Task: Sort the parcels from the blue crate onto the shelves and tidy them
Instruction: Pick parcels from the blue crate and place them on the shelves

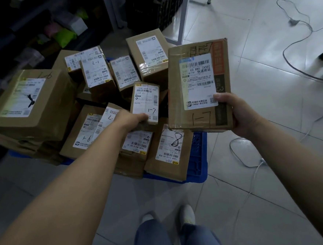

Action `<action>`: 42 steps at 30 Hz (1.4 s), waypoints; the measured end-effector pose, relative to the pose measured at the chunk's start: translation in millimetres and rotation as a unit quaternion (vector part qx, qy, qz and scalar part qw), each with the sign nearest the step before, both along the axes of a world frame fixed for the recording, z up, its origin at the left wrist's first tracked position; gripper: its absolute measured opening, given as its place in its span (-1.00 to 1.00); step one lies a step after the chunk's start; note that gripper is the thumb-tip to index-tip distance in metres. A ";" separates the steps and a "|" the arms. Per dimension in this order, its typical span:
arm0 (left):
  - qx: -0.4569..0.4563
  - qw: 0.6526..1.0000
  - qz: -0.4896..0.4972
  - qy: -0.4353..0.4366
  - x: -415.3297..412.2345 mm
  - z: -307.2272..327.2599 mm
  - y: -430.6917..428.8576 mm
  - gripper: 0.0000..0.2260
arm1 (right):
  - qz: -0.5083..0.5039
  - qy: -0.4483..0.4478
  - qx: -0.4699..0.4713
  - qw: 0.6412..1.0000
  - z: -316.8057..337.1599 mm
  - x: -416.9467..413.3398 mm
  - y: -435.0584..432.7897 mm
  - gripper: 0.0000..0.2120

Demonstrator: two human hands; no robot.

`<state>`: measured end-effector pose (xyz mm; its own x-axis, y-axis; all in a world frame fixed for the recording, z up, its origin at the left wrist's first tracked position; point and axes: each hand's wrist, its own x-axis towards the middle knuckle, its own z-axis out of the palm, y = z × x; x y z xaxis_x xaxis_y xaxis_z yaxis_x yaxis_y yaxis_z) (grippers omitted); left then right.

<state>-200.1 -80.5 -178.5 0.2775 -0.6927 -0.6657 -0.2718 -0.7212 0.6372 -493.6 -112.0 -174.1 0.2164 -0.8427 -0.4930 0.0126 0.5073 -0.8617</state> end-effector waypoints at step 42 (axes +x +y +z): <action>-0.300 0.948 0.096 0.055 115.9 303.0 88.4 -0.54 | 0.069 -0.114 -0.176 0.975 272.0 130.7 27.0 -0.26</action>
<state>-84.2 8.0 124.5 0.3889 -0.8990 -0.2012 -0.0793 -0.2502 0.9649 -362.9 -85.0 97.9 0.4106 -0.9058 -0.1044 0.1764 0.1913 -0.9655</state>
